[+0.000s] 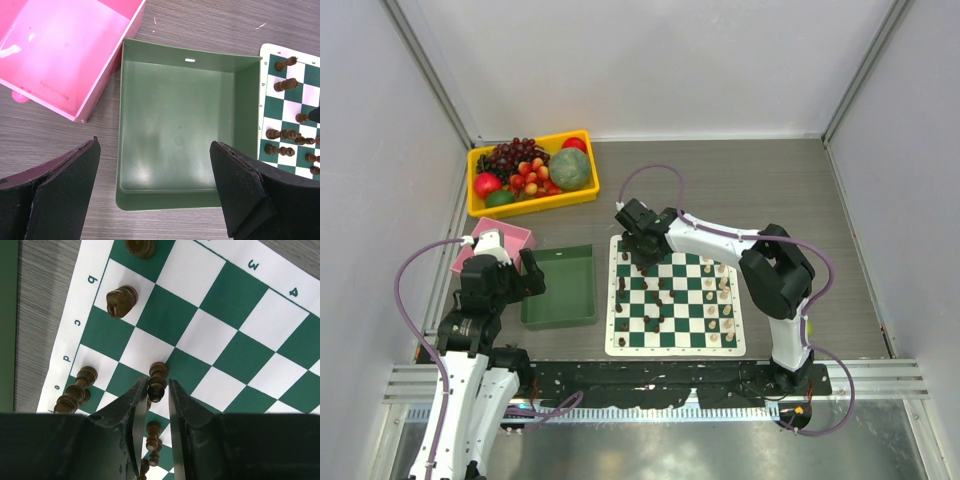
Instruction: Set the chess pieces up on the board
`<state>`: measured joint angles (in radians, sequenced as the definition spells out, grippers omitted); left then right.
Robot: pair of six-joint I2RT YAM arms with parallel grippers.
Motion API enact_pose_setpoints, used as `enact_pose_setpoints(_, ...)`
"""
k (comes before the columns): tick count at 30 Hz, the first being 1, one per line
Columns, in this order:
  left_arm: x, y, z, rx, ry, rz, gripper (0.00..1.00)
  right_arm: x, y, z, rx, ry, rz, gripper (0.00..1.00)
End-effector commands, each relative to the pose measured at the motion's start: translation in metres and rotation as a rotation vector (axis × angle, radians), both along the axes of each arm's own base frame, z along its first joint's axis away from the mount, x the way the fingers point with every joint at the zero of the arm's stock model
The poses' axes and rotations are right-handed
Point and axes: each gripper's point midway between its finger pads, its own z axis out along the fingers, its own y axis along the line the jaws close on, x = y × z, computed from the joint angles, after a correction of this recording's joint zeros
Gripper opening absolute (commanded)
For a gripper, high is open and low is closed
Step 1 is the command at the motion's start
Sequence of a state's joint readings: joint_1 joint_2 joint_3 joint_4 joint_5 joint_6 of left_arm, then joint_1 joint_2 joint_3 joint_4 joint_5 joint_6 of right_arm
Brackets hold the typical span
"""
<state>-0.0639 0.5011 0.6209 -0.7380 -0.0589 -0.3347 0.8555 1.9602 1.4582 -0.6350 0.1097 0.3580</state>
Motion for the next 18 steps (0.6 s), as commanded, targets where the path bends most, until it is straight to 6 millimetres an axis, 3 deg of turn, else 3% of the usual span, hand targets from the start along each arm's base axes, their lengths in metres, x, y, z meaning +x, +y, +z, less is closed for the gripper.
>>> enact_pose_setpoints(1,0.005,-0.002,0.011,-0.007,-0.041,-0.008,0.99,0.001,0.003,0.016,0.042,-0.028,-0.004,0.28)
enact_pose_setpoints(9,0.005,-0.002,0.011,-0.008,-0.042,-0.009,0.99,0.002,0.009,0.025,0.076,-0.043,0.005,0.17)
enact_pose_setpoints(18,0.005,-0.002,0.011,-0.008,-0.041,-0.009,0.99,0.002,0.038,0.042,0.127,-0.074,0.035,0.16)
